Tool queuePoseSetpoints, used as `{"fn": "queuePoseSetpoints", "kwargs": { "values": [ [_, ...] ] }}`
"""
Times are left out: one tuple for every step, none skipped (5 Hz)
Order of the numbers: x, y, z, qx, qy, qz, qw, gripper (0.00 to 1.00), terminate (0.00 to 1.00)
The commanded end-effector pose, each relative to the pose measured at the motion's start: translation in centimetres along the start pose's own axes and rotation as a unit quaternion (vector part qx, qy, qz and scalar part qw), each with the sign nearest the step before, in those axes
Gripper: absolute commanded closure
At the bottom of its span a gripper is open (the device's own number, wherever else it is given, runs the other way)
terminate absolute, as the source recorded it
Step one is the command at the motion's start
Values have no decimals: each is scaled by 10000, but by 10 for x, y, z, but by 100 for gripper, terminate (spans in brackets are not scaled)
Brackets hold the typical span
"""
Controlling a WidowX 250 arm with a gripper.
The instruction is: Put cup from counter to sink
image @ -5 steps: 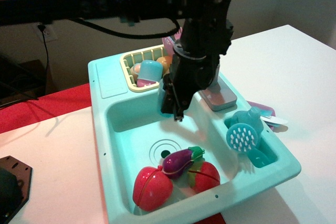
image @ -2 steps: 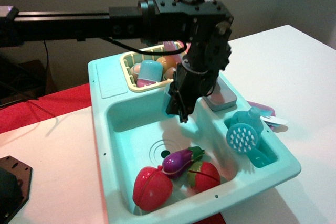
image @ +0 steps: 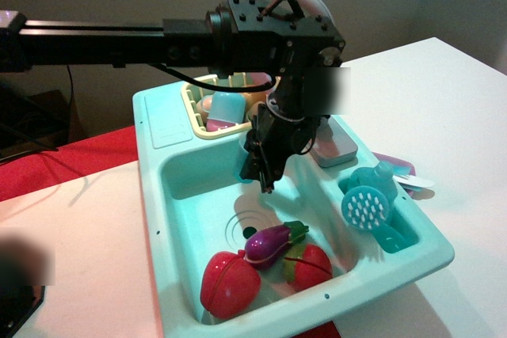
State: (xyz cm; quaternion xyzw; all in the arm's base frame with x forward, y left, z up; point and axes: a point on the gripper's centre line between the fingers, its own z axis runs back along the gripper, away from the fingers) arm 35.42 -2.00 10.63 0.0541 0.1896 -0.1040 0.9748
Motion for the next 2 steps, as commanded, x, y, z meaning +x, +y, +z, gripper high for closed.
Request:
{"fn": "queuePoseSetpoints", "kwargs": {
  "values": [
    [-14, 6, 49, 34, -541, 142, 9984, 0, 0],
    [-19, 10, 60, -90, -615, 132, 9980, 0, 100]
  ]
}}
